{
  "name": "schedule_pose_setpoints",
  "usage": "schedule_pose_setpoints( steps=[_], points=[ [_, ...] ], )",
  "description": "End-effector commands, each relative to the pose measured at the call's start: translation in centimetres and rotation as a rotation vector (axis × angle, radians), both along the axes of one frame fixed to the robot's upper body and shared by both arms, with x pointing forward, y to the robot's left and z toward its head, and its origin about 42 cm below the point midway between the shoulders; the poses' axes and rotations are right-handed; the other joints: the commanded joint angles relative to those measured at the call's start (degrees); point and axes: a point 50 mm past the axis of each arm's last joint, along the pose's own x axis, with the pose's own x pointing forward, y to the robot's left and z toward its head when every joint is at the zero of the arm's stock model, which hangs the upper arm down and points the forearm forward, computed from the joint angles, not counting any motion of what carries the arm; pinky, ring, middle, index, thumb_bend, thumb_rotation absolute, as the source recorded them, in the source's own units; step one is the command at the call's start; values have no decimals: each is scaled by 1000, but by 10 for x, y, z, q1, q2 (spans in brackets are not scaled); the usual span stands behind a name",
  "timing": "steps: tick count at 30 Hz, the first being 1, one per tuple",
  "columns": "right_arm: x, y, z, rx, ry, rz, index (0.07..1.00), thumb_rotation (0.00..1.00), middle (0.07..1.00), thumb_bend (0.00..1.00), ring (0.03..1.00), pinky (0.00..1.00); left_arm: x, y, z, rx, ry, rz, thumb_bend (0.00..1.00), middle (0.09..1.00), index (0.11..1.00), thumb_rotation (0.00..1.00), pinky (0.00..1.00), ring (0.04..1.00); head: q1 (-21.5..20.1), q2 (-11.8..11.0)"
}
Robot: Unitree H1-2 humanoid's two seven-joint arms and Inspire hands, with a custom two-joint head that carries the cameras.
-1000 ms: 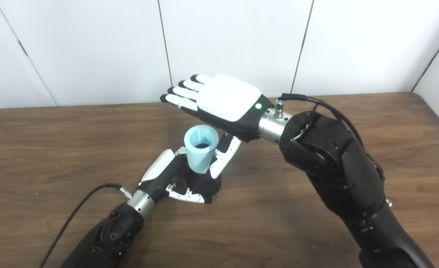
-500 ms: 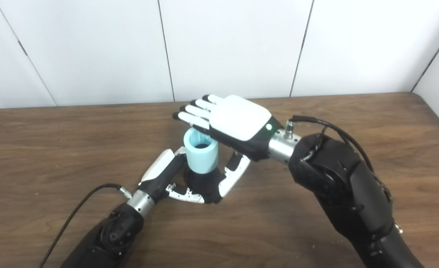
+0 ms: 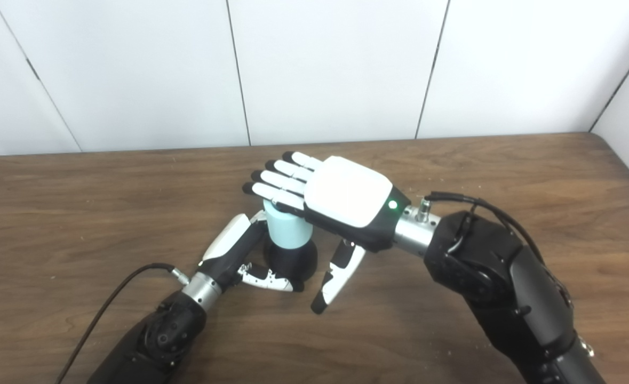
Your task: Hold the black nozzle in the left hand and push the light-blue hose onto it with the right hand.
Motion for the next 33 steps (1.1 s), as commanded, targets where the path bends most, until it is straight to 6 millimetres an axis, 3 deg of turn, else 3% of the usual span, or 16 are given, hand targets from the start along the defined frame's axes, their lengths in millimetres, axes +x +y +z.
schedule_pose_setpoints(
  steps=[1,18,33],
  points=[
    [1,-1,20,48,-80,28,1000,643,1000,1000,1000,1000,-59,9,-80,138,256,-14,503,812,483,85,1000,964,0,0],
    [-4,-10,6,34,-32,2,1000,681,1000,1000,1000,1000,-58,8,-79,135,255,-15,503,811,483,85,1000,963,1,2],
    [-12,-8,-9,8,40,23,1000,627,1000,1000,1000,1000,-59,10,-79,128,267,-13,503,813,483,85,1000,964,-2,5]
  ],
)
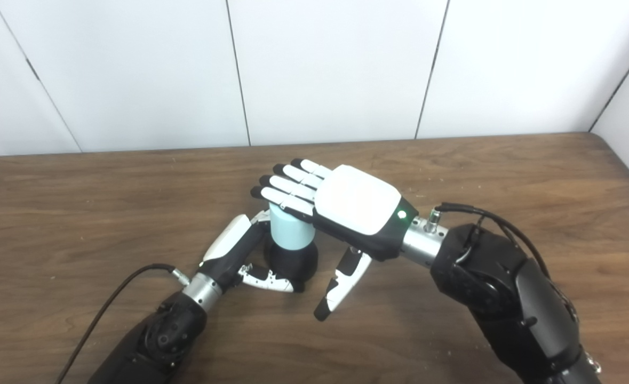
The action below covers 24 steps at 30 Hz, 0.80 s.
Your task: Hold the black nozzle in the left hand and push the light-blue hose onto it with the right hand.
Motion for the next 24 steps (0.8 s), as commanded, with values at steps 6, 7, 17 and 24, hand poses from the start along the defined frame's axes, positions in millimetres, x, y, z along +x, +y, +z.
schedule_pose_setpoints(
  steps=[6,7,17,24],
  points=[
    [-6,-1,-2,-53,0,36,1000,621,1000,1000,1000,1000,-58,11,-79,126,268,-12,503,813,483,85,1000,964,-2,0],
    [-5,0,-1,-55,-1,37,1000,621,1000,1000,1000,1000,-58,11,-79,126,269,-12,503,812,483,85,1000,964,-2,0],
    [-6,5,-4,-77,-30,77,1000,624,1000,1000,1000,1000,-60,10,-78,125,272,-12,503,813,483,84,1000,964,-1,1],
    [-4,6,-6,-108,-74,101,1000,628,1000,1000,1000,1000,-60,10,-78,124,270,-11,503,813,484,84,1000,964,-1,2]
  ],
)
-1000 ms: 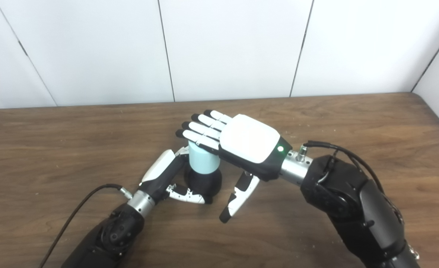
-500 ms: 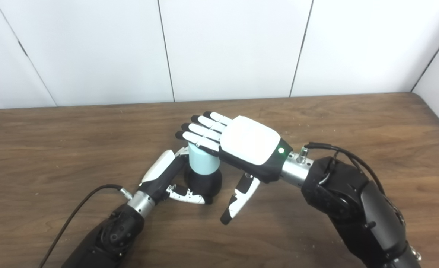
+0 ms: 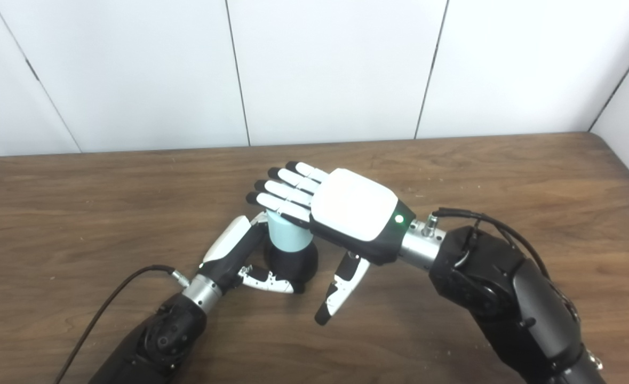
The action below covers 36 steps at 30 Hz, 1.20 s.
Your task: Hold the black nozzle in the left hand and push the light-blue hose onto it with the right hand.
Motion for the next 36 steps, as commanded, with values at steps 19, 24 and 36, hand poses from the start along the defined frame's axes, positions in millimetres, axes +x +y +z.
schedule_pose_setpoints(
  steps=[19,24,36],
  points=[
    [2,2,-6,-122,-100,67,1000,639,1000,1000,1000,1000,-59,10,-77,125,263,-15,503,812,483,84,1000,963,0,4],
    [5,2,-8,-101,-50,46,1000,637,1000,995,1000,1000,-58,11,-77,127,263,-15,503,812,483,84,1000,963,0,4],
    [6,-2,-14,-62,111,7,1000,637,1000,996,1000,1000,-58,10,-76,123,266,-14,503,812,483,84,1000,963,0,4]
  ],
)
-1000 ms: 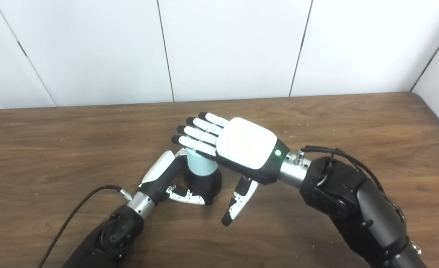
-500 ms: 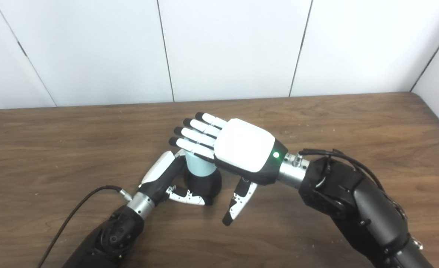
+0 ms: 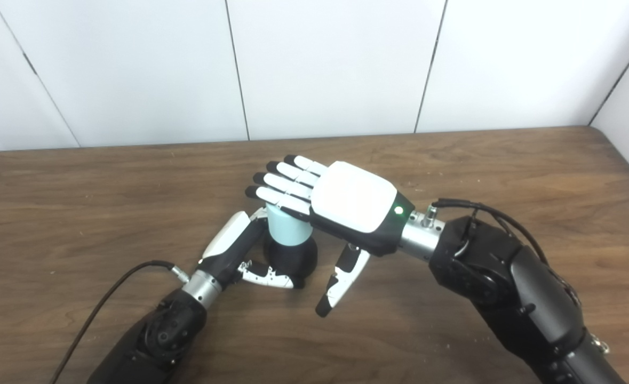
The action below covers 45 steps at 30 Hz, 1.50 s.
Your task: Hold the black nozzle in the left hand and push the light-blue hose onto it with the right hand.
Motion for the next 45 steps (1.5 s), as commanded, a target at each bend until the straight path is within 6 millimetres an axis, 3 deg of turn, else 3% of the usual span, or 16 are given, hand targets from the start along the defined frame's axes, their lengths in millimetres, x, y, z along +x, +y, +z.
schedule_pose_setpoints(
  steps=[1,45],
  points=[
    [0,-2,-12,-88,77,3,1000,630,1000,993,1000,1000,-56,10,-76,121,261,-20,503,812,483,84,1000,963,0,1],
    [-5,3,-22,-148,93,23,1000,592,1000,983,1000,1000,-54,11,-74,126,260,-22,503,813,483,85,1000,963,0,4]
  ],
)
